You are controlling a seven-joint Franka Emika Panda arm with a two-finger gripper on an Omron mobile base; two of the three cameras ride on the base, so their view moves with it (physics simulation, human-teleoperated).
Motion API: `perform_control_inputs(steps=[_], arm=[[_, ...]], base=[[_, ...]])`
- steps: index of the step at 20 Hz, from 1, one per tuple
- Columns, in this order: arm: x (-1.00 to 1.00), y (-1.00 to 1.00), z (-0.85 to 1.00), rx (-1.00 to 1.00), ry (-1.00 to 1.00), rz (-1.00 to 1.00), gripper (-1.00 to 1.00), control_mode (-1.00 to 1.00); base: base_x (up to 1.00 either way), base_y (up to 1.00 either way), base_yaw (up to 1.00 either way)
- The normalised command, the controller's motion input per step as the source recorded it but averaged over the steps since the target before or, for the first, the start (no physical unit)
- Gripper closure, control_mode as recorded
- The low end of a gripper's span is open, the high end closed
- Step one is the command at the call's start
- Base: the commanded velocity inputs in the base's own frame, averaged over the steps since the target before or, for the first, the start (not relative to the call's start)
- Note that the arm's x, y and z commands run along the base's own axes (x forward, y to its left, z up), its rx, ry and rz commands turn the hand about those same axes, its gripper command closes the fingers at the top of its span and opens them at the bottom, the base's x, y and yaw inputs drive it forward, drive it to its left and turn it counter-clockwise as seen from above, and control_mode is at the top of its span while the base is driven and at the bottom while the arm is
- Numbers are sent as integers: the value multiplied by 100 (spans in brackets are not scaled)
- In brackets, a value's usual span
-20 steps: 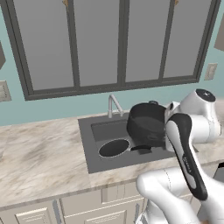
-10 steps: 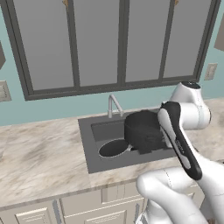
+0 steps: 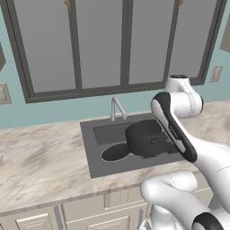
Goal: Move the pot and pan from the stove into the sink.
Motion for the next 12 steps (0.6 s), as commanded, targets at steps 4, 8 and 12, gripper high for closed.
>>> perform_control_inputs(steps=[4,8,12], arm=[[0,0,-1,0,0,0,100,-100],[0,1,-19,-3,0,0,100,-100],[0,0,-32,-6,0,0,100,-100]], base=[[0,0,0],[0,0,0],[0,0,0]])
